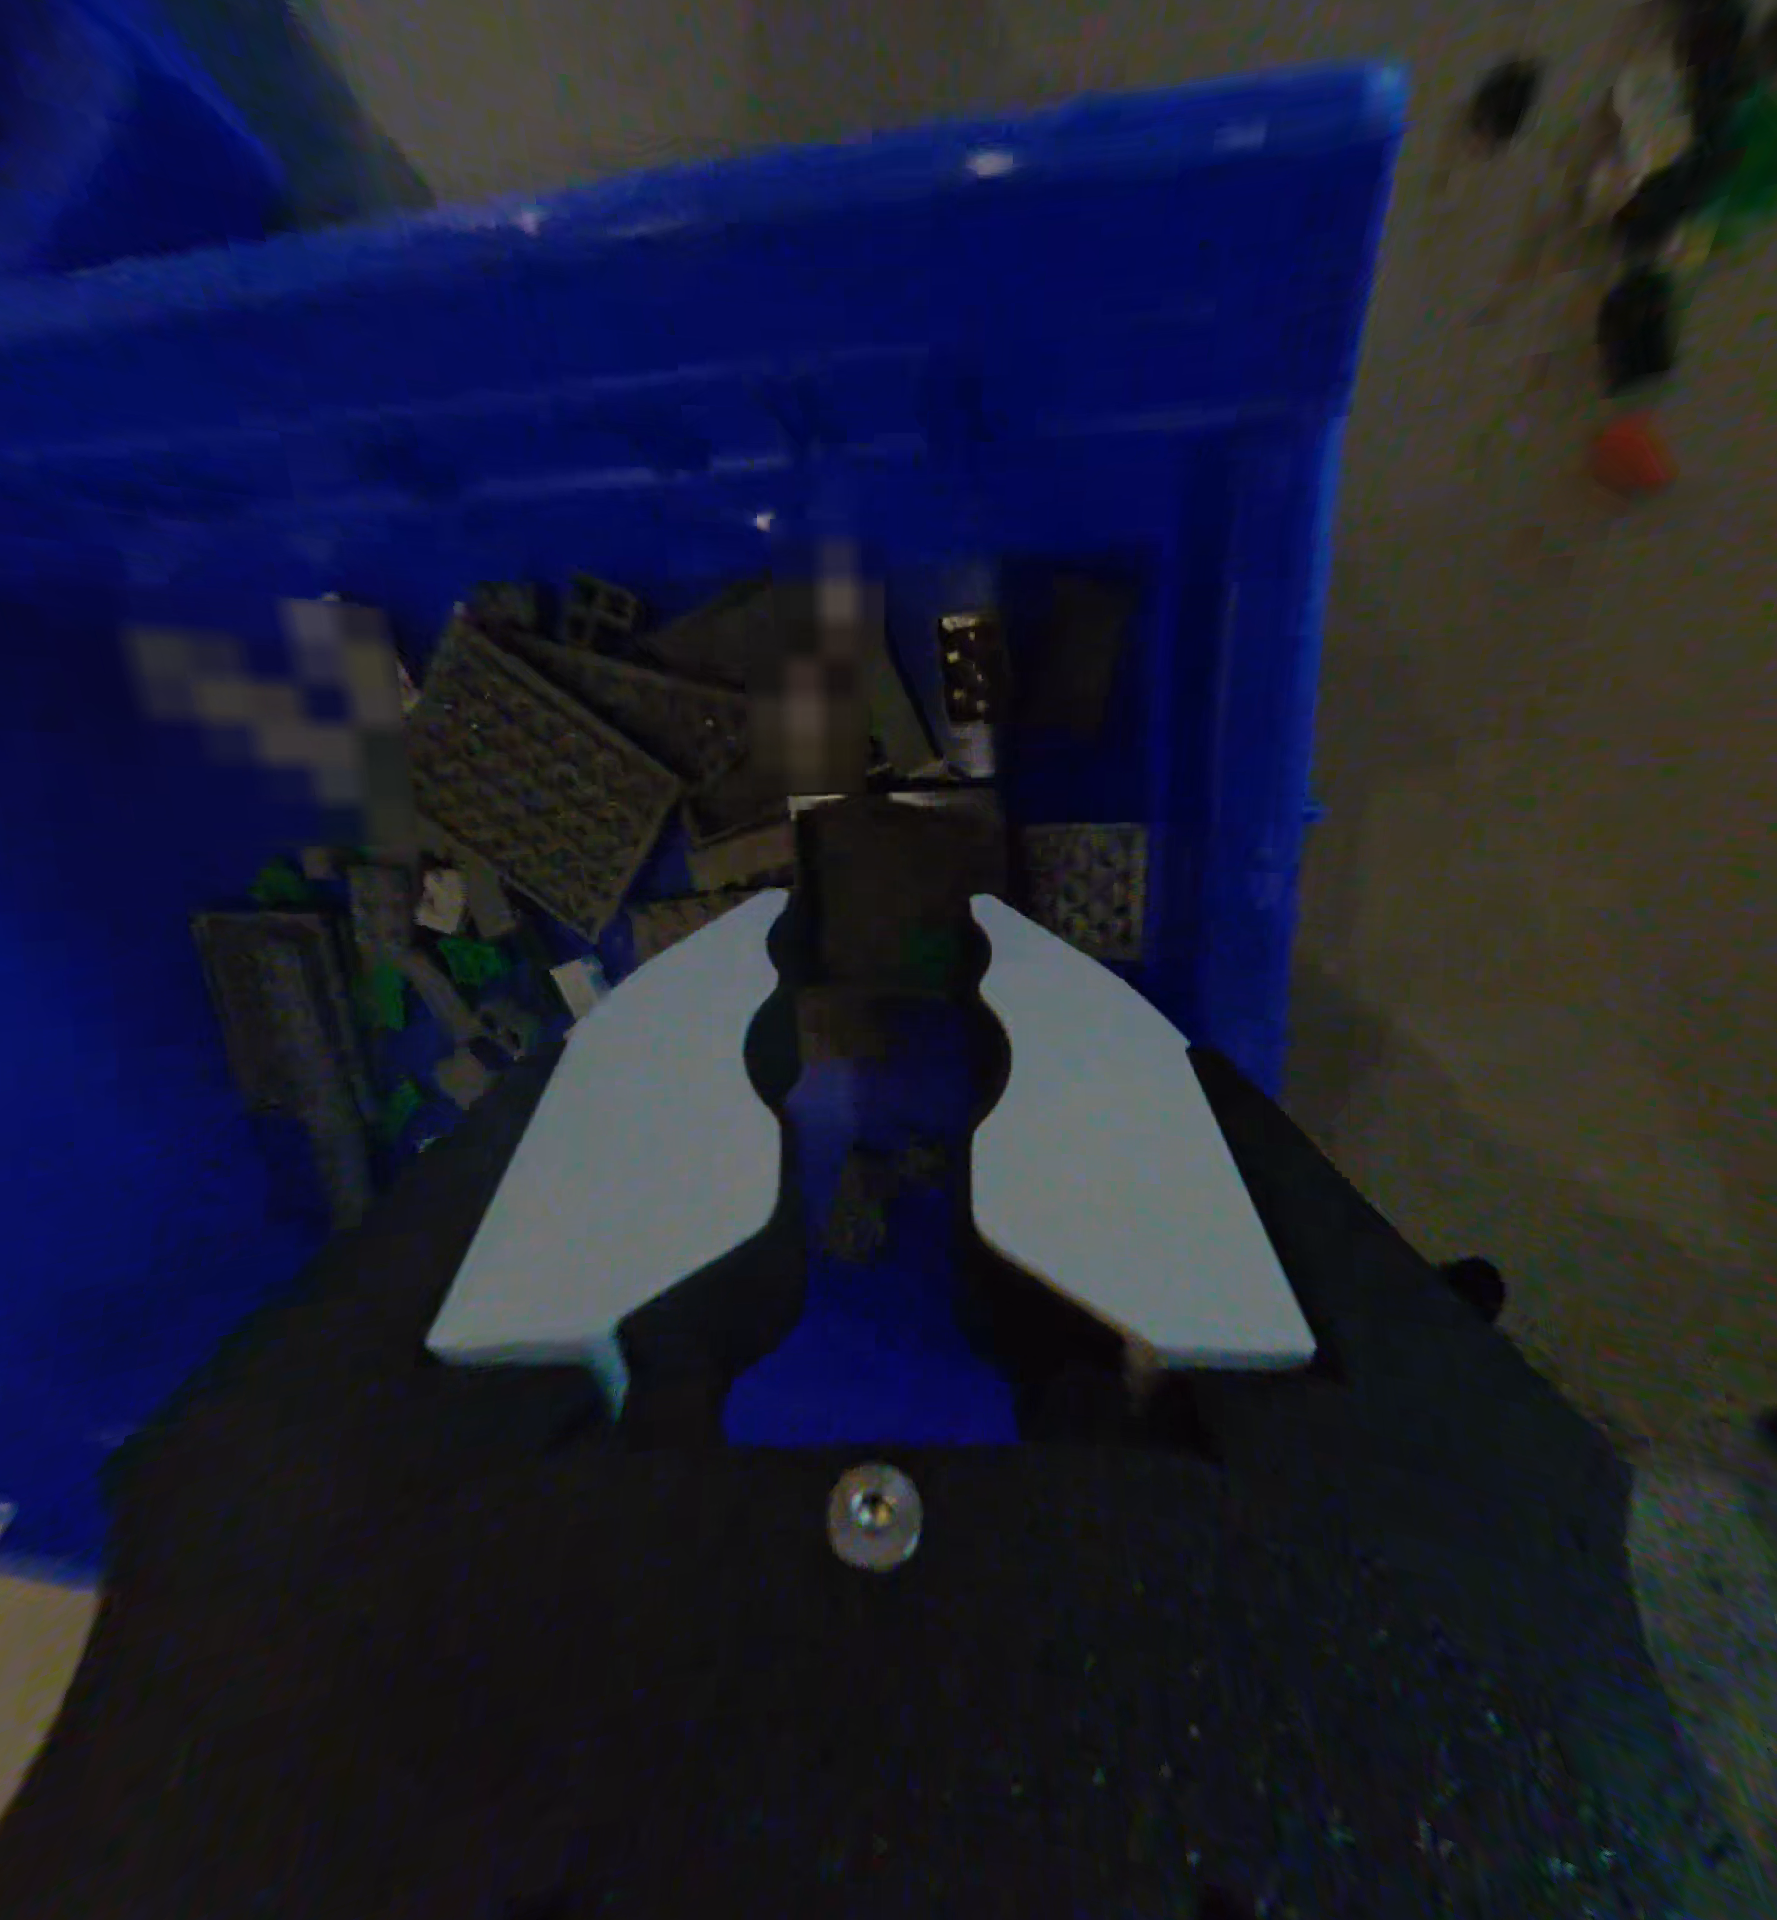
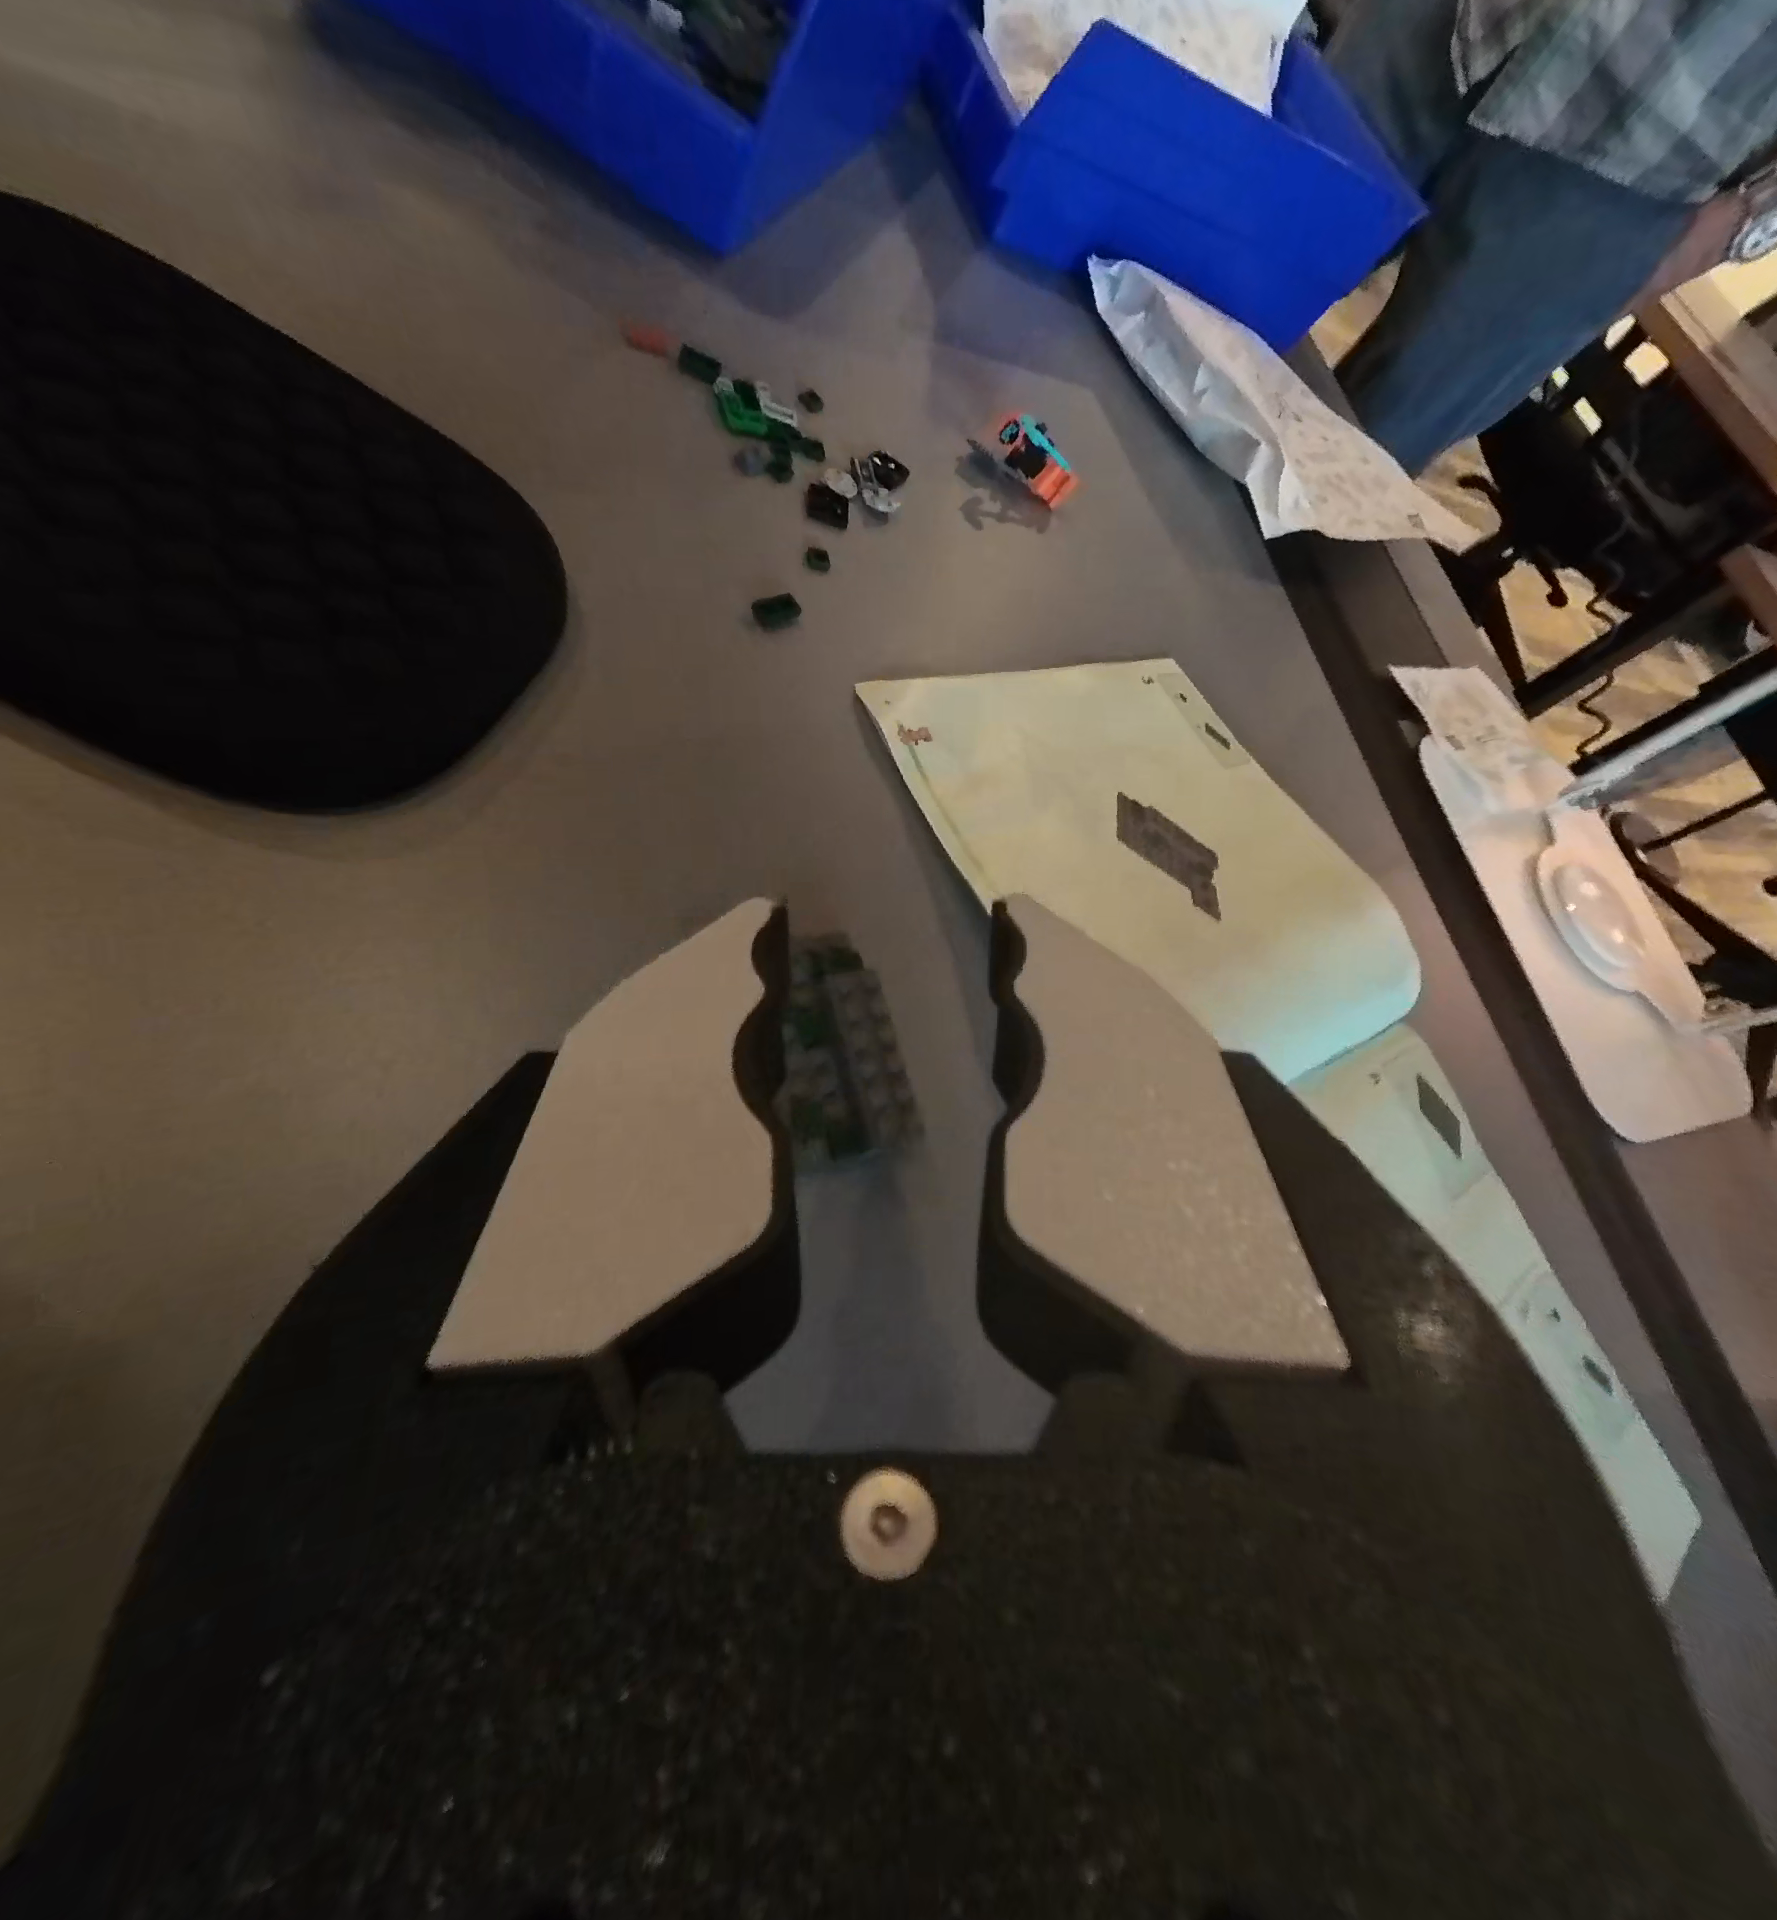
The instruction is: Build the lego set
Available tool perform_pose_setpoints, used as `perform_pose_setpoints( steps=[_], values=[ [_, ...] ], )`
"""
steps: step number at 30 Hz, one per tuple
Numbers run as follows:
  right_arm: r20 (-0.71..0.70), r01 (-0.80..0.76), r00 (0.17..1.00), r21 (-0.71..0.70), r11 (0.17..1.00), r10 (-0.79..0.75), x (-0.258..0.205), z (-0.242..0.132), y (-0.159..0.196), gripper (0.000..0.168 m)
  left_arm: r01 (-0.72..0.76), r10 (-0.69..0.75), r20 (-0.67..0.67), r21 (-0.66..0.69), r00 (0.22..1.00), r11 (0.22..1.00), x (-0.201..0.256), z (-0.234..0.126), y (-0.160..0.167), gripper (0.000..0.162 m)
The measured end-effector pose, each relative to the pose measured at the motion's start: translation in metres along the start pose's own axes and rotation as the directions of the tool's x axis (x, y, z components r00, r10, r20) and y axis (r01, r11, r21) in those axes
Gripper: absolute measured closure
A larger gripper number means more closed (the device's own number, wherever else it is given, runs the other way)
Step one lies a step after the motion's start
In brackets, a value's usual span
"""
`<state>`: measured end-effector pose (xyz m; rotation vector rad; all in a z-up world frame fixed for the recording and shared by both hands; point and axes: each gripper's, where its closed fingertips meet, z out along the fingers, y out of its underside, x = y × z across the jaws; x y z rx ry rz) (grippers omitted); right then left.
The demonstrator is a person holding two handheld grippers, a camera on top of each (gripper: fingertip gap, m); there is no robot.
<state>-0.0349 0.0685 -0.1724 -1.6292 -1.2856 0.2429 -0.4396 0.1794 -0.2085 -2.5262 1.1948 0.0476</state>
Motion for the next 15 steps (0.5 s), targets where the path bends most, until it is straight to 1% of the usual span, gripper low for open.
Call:
perform_pose_setpoints(
  steps=[2,4,6,7,10,11,14,15],
  values=[
    [-0.009,-0.021,1.0,-0.006,1.0,0.021,0.003,-0.002,0.004,0.132,-0.018,0.017,-0.005,-0.067,1.0,0.998,-0.005,0.015,0.005,0.133],
    [-0.018,-0.056,0.998,-0.007,0.998,0.055,0.008,-0.005,0.008,0.132,0.0,-0.005,-0.062,-0.084,0.998,0.996,-0.005,0.026,0.004,0.132],
    [-0.032,-0.09,0.995,-0.006,0.996,0.089,0.013,-0.008,0.012,0.132,0.003,-0.009,-0.049,-0.11,0.999,0.994,-0.015,0.034,0.006,0.133],
    [-0.041,-0.102,0.994,-0.007,0.995,0.102,0.015,-0.01,0.015,0.132,0.0,-0.008,-0.066,-0.129,0.998,0.992,-0.016,0.036,0.009,0.132],
    [-0.069,-0.128,0.99,-0.008,0.992,0.127,0.022,-0.014,0.02,0.133,0.014,-0.033,-0.106,-0.176,0.994,0.984,-0.022,0.043,0.019,0.143],
    [-0.075,-0.136,0.988,-0.006,0.991,0.135,0.024,-0.015,0.021,0.133,0.024,-0.045,-0.128,-0.163,0.991,0.986,-0.022,0.042,0.018,0.147],
    [-0.088,-0.159,0.984,-0.005,0.987,0.158,0.029,-0.015,0.025,0.133,-0.002,-0.024,-0.14,-0.182,0.99,0.983,-0.024,0.04,0.025,0.158],
    [-0.09,-0.165,0.982,-0.005,0.986,0.163,0.03,-0.015,0.026,0.133,-0.009,-0.016,-0.135,-0.183,0.991,0.983,-0.025,0.041,0.027,0.159]
  ],
)
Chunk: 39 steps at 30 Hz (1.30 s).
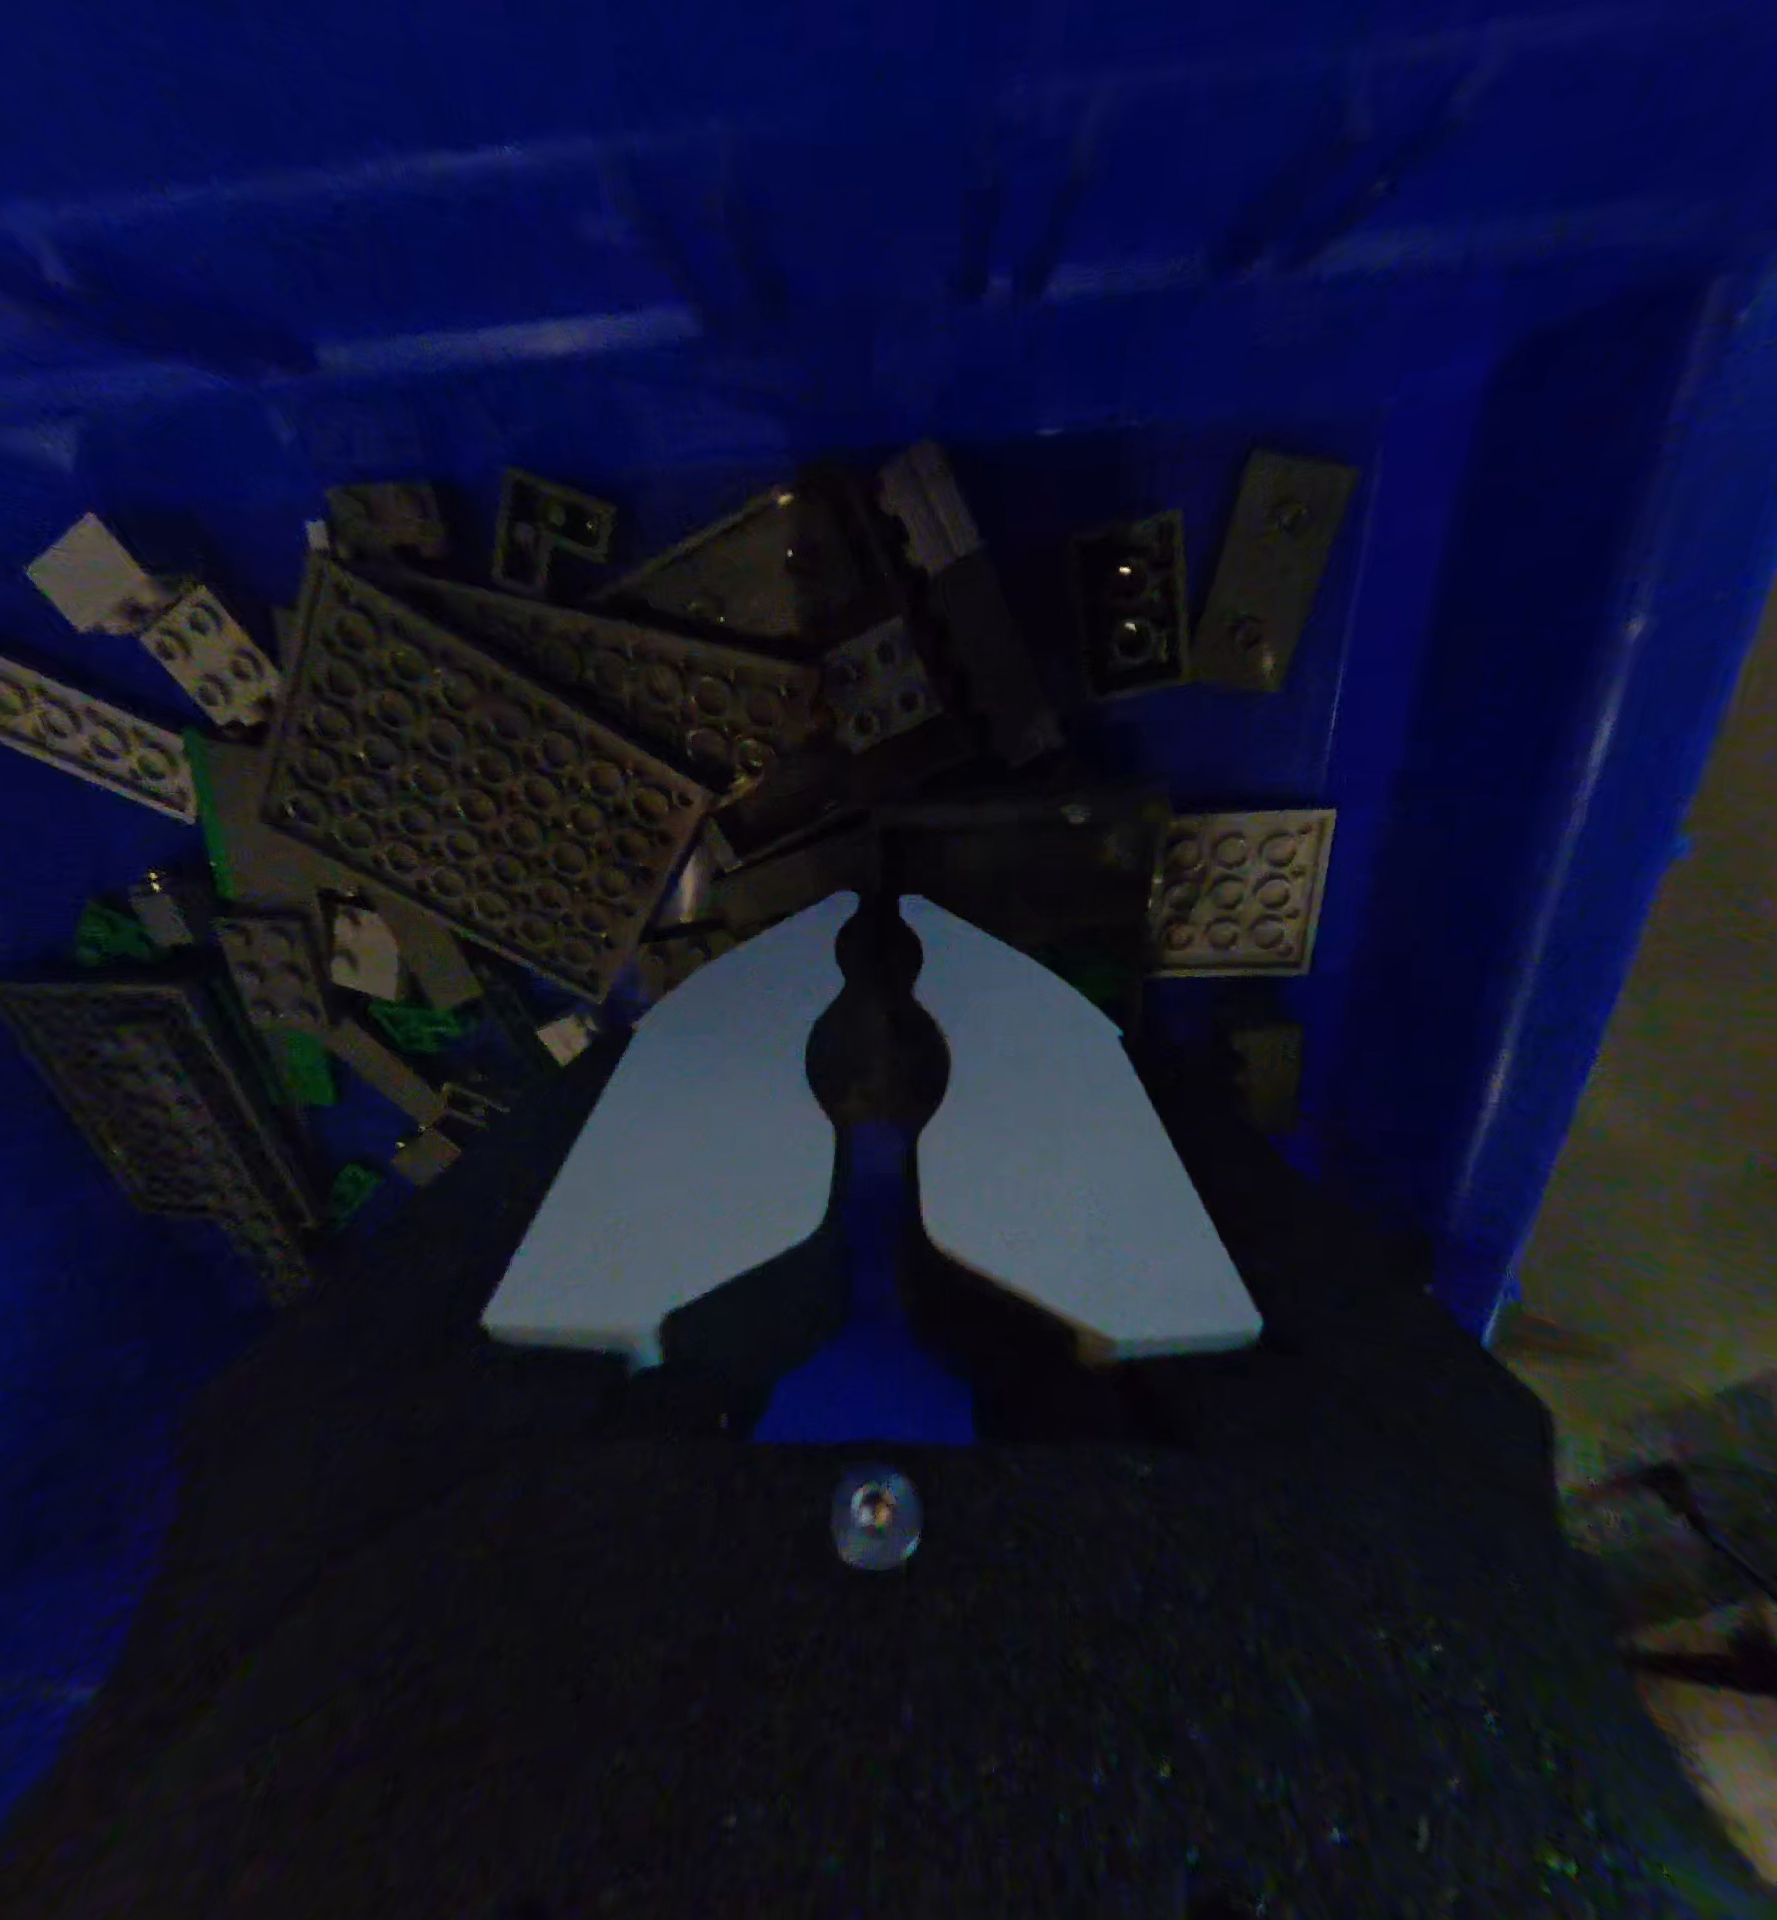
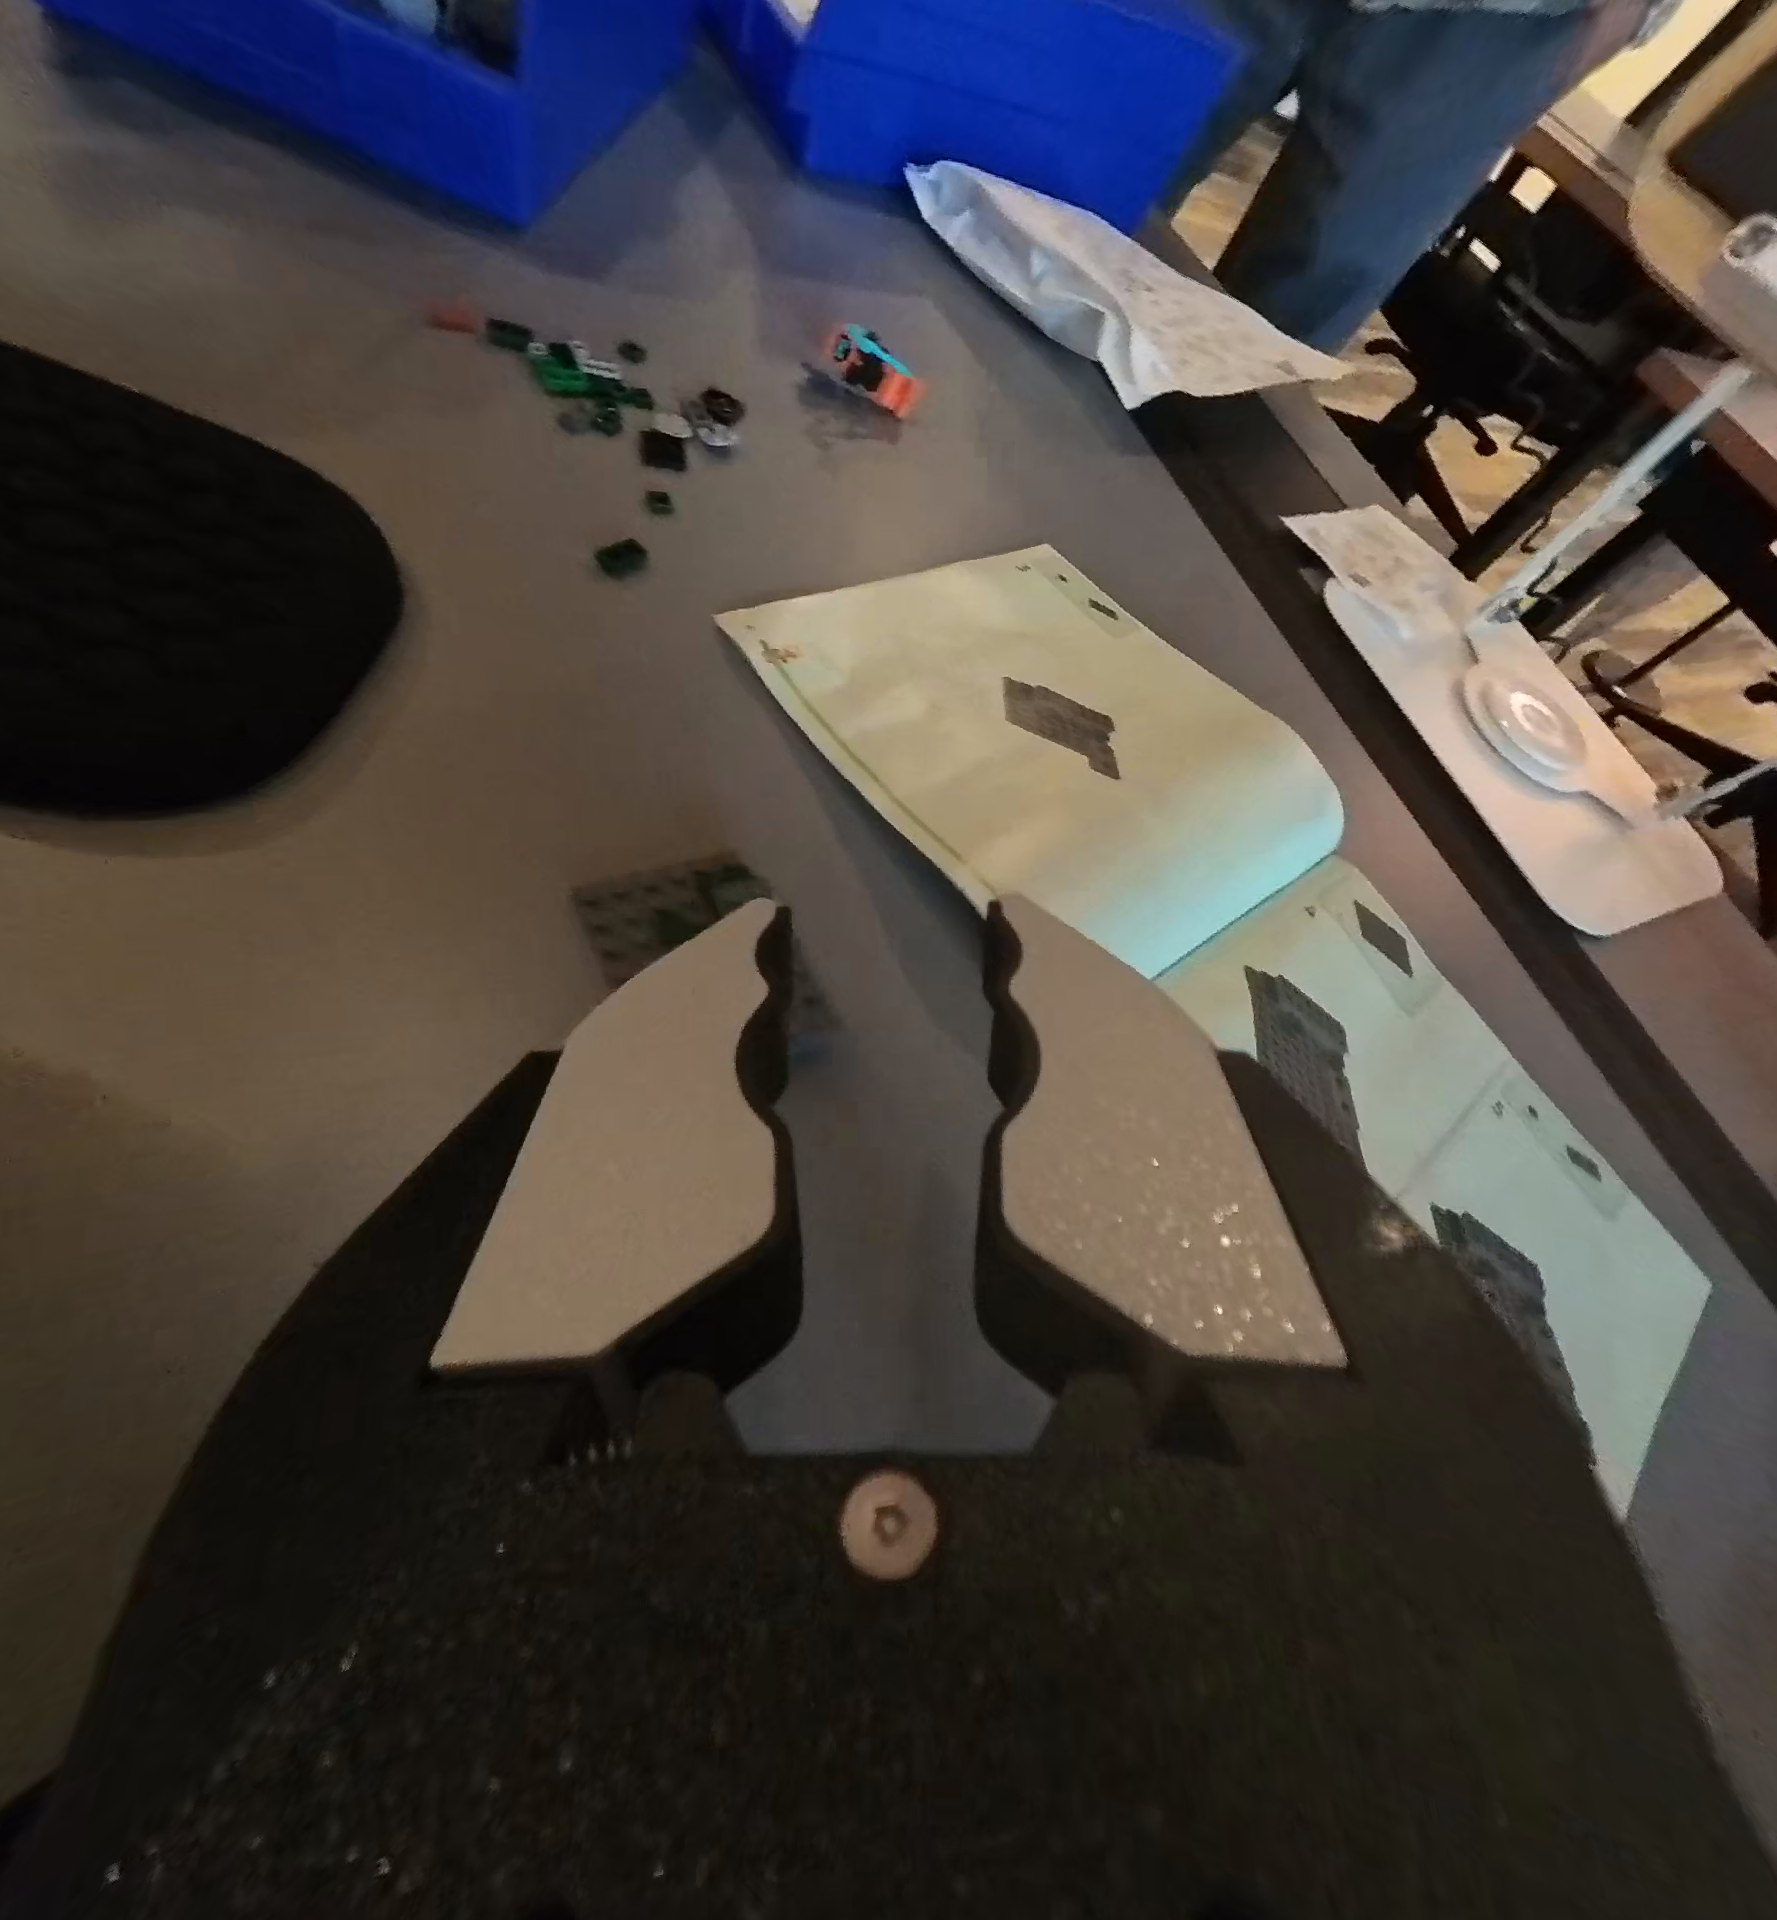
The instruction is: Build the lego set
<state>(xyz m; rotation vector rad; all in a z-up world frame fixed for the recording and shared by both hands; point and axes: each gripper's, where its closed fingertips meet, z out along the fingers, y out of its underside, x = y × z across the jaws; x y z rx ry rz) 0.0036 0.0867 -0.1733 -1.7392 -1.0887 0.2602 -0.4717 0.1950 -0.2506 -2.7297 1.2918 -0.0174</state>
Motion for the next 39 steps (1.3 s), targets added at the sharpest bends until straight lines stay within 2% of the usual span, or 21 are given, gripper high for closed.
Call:
perform_pose_setpoints(
  steps=[8,12,15,20,24,29,31,36,39],
  values=[
    [-0.011,0.0,1.0,-0.024,1.0,0.0,0.009,0.007,0.0,0.134,-0.009,0.005,0.118,0.037,0.993,0.999,-0.021,-0.024,0.011,0.159],
    [-0.022,-0.01,1.0,-0.034,0.999,0.01,0.014,0.009,-0.002,0.134,-0.027,0.027,0.253,-0.003,0.967,1.0,-0.046,-0.041,0.023,0.16],
    [-0.034,-0.02,0.999,-0.045,0.999,0.018,0.018,0.012,-0.005,0.134,-0.043,0.05,0.295,-0.031,0.954,0.999,-0.061,-0.038,0.031,0.16],
    [-0.062,-0.029,0.998,-0.066,0.997,0.024,0.024,0.016,-0.009,0.134,-0.054,0.062,0.257,-0.038,0.964,0.998,-0.069,-0.022,0.037,0.157],
    [-0.099,-0.049,0.994,-0.059,0.997,0.043,0.029,0.015,-0.015,0.134,-0.078,0.074,0.265,0.002,0.961,0.997,-0.072,-0.029,0.031,0.139],
    [-0.142,-0.082,0.987,-0.049,0.995,0.075,0.033,0.012,-0.018,0.134,-0.11,0.064,0.176,0.267,0.982,0.958,-0.034,-0.056,-0.008,0.141],
    [-0.155,-0.094,0.984,-0.054,0.994,0.085,0.035,0.01,-0.015,0.134,-0.126,0.096,0.109,0.318,0.989,0.939,-0.009,-0.059,-0.018,0.139],
    [-0.172,-0.118,0.979,-0.067,0.991,0.105,0.036,0.006,-0.01,0.134,-0.203,0.212,-0.015,0.24,0.977,0.949,0.035,-0.032,-0.013,0.134],
    [-0.181,-0.122,0.978,-0.077,0.99,0.106,0.037,0.005,-0.008,0.135,-0.229,0.257,-0.093,0.237,0.962,0.944,0.054,-0.026,-0.011,0.135]
  ],
)
